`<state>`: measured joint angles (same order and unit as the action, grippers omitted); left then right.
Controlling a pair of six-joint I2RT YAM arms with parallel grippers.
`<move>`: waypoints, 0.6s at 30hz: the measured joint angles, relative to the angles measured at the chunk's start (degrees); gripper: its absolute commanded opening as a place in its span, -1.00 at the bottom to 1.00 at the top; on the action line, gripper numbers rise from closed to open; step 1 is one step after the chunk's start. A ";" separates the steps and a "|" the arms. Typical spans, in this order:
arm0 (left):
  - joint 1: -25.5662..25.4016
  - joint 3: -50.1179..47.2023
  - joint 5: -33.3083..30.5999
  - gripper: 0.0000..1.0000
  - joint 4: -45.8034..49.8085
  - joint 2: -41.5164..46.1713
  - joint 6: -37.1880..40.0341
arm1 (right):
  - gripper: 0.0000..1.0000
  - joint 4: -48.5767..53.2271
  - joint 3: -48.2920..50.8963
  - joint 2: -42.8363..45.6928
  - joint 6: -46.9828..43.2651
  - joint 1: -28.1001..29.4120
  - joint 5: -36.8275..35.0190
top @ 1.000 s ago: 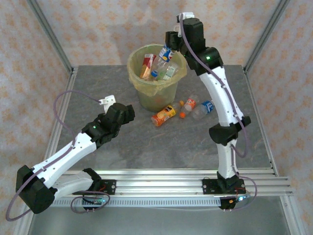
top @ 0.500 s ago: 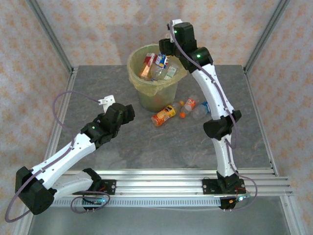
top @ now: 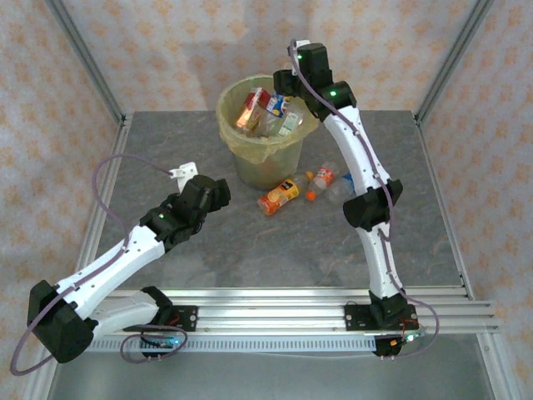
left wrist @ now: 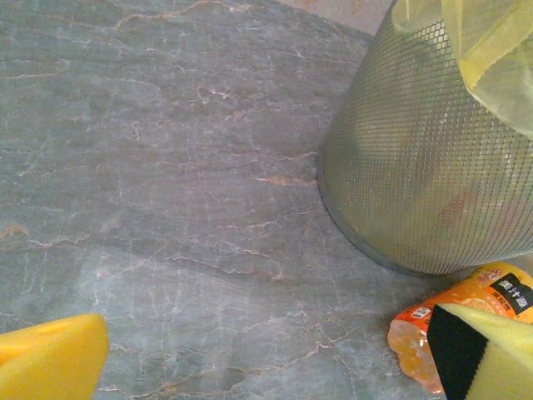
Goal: Put the plastic bottles in the bin
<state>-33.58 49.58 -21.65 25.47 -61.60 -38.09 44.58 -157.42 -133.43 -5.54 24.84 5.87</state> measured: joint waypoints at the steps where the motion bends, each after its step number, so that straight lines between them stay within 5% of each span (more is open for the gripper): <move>1: 0.00 0.00 0.00 1.00 0.00 -0.07 0.00 | 0.45 -0.42 -0.02 -0.48 0.57 -0.24 0.26; 9: 0.00 0.00 0.00 1.00 0.02 -0.09 0.00 | 0.92 -0.02 -0.31 -1.16 0.72 -0.11 -0.48; 18: 0.00 0.00 0.00 1.00 0.02 -0.09 0.00 | 0.98 0.17 -0.31 -0.98 0.37 -0.13 -1.81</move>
<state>-33.58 49.58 -21.65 25.50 -61.69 -38.09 44.75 -157.73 -134.41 -5.17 24.71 4.05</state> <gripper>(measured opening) 0.999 0.992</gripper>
